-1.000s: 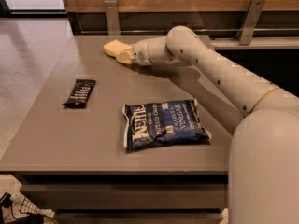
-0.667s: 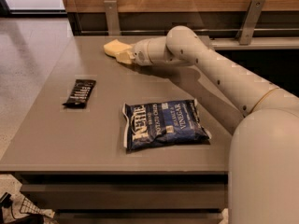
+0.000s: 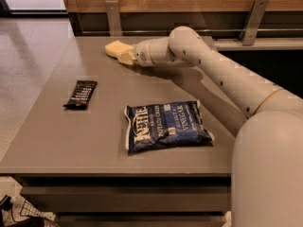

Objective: Pick sponge

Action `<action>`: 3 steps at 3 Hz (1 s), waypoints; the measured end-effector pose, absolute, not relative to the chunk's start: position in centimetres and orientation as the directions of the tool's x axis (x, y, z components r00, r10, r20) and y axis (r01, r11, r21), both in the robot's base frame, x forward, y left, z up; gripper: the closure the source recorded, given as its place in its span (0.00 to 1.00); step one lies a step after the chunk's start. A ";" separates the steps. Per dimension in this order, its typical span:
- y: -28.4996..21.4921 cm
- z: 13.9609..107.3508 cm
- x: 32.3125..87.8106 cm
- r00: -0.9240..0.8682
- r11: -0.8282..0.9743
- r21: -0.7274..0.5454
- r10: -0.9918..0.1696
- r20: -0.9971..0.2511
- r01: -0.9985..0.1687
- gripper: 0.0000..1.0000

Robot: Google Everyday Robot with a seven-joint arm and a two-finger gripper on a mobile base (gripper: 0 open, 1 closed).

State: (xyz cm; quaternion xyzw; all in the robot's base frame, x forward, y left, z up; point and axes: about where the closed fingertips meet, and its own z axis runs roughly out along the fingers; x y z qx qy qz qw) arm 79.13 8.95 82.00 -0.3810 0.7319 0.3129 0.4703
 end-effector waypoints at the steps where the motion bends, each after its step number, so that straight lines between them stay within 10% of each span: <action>1: 8.9 82.0 79.1 -0.267 0.514 0.100 -0.263 -0.927 -0.852 1.00; 3: 8.9 82.2 79.0 -0.267 0.519 0.093 -0.271 -0.925 -0.850 1.00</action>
Offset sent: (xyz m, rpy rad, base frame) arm -0.1126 -0.1175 0.2015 -0.1459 -0.3377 0.0032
